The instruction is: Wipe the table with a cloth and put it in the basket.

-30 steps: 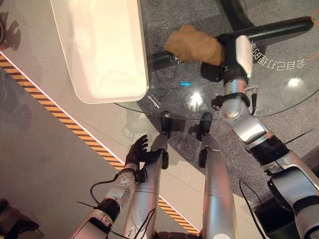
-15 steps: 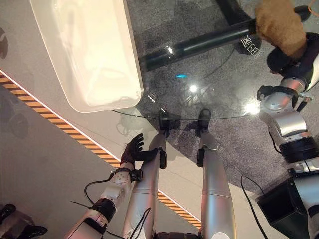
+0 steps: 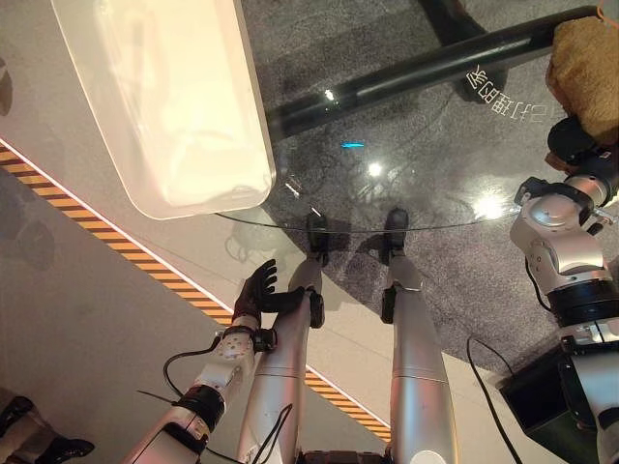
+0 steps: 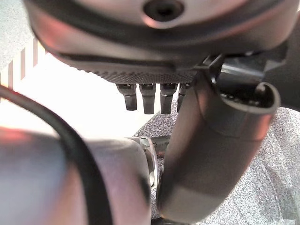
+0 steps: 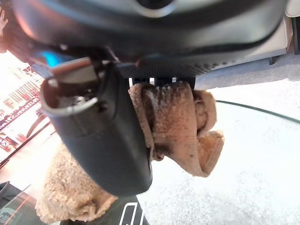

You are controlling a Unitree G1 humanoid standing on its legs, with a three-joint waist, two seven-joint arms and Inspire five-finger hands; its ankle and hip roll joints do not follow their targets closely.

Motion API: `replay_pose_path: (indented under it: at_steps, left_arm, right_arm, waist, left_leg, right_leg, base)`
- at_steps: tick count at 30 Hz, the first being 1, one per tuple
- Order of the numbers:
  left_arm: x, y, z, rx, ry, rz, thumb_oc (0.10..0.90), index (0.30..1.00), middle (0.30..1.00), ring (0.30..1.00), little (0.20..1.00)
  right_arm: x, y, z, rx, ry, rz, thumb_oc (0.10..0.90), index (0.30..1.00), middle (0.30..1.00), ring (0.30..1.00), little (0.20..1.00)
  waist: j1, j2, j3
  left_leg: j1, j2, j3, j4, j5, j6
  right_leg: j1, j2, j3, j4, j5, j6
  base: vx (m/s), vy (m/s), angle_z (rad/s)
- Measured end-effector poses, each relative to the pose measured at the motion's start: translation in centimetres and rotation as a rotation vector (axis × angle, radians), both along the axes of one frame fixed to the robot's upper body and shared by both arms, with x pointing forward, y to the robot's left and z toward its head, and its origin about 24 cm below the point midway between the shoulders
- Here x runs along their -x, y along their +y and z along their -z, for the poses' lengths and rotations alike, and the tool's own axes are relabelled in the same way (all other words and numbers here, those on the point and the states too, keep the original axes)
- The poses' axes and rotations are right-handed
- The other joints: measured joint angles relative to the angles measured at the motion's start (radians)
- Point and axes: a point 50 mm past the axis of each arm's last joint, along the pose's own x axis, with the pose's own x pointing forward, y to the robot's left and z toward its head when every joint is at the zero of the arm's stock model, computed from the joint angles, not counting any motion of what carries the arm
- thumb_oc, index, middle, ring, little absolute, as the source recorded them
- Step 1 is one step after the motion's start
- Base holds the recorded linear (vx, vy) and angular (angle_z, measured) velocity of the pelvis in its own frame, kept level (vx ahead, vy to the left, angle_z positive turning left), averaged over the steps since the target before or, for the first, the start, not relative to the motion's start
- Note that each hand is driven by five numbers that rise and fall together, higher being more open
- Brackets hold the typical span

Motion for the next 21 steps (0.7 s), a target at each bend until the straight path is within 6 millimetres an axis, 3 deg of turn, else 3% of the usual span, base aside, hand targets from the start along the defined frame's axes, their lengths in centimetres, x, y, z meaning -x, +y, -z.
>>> replay_pose_path:
  at_steps: [7,15,21]
  left_arm:
    - [0.0,0.1,0.0,0.012,-0.001,-0.020,0.800,0.900,0.900,0.900,0.900]
    - [0.1,-1.1,0.2,0.046,0.001,-0.011,0.800,0.900,0.900,0.900,0.900]
    - [0.0,-1.0,0.2,0.045,-0.007,-0.019,0.800,0.900,0.900,0.900,0.900]
  right_arm:
    - [-0.1,2.7,-1.2,0.109,-0.014,-0.126,0.100,0.300,0.300,0.300,0.200]
    - [-1.0,8.9,-2.9,0.431,0.045,-0.398,0.100,0.300,0.300,0.300,0.200]
    - [-1.4,10.6,-3.0,0.542,0.102,-0.475,0.100,0.300,0.300,0.300,0.200]
  waist:
    - [-0.009,0.001,0.000]
    - [0.028,0.002,0.000]
    - [0.036,0.002,0.000]
  left_leg:
    - [0.000,0.003,0.001,-0.003,0.000,0.000]
    - [0.003,0.008,-0.009,0.000,0.005,-0.017]
    - [0.004,0.011,-0.014,0.001,0.007,-0.021]
  right_leg:
    - [-0.002,0.003,0.000,0.001,0.000,-0.001]
    - [-0.004,0.010,-0.011,0.023,-0.010,-0.015]
    - [-0.004,0.009,-0.013,0.031,-0.012,-0.017]
  base:
    - [0.00,0.004,0.00]
    - [0.00,0.009,0.02]
    - [0.00,0.006,0.01]
